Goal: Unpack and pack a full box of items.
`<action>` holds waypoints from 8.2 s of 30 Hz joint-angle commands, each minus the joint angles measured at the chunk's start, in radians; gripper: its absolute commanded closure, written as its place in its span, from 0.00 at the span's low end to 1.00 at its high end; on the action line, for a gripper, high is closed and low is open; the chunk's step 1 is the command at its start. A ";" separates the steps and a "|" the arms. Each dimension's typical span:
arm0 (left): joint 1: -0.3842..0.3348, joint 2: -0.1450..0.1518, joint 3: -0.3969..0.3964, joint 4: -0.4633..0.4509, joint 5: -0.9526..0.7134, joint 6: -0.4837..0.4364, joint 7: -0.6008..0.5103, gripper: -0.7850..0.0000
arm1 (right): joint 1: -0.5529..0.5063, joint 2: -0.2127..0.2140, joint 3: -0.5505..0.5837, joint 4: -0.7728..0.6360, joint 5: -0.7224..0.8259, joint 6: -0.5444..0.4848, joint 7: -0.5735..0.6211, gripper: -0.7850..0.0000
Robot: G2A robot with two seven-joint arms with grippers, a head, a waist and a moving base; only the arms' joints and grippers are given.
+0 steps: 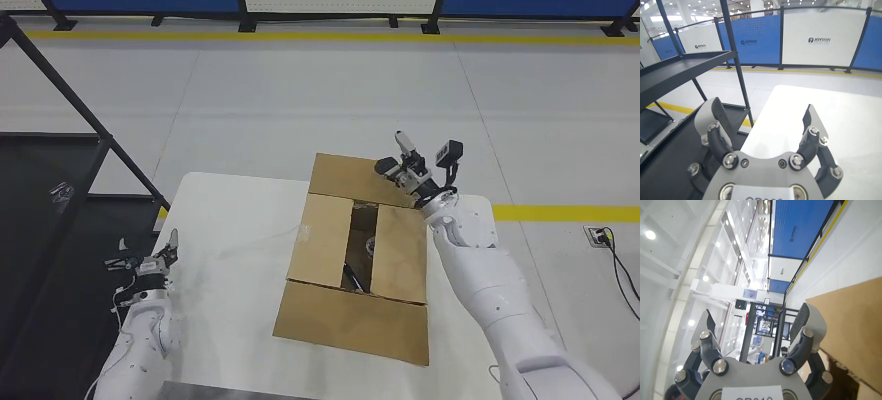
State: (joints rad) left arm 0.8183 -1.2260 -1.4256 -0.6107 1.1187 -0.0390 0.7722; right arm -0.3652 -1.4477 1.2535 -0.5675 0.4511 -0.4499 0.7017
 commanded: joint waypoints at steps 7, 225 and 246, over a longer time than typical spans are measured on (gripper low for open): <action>0.187 0.014 -0.062 -0.355 -0.179 -0.298 -0.148 0.00 | -0.013 0.027 -0.010 -0.092 -0.110 0.116 0.161 0.00; -0.114 -0.060 0.112 0.026 -1.500 -0.440 -1.454 0.00 | 0.084 -0.136 -0.201 0.022 -0.171 0.107 0.201 0.00; -0.259 -0.080 0.084 0.258 -1.605 -0.385 -1.363 0.00 | 0.078 -0.135 -0.197 0.009 -0.181 0.116 0.201 0.00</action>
State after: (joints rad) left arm 0.5601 -1.3088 -1.3370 -0.3590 -0.4849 -0.4189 -0.5903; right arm -0.2873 -1.5826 1.0567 -0.5575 0.2708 -0.3352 0.9007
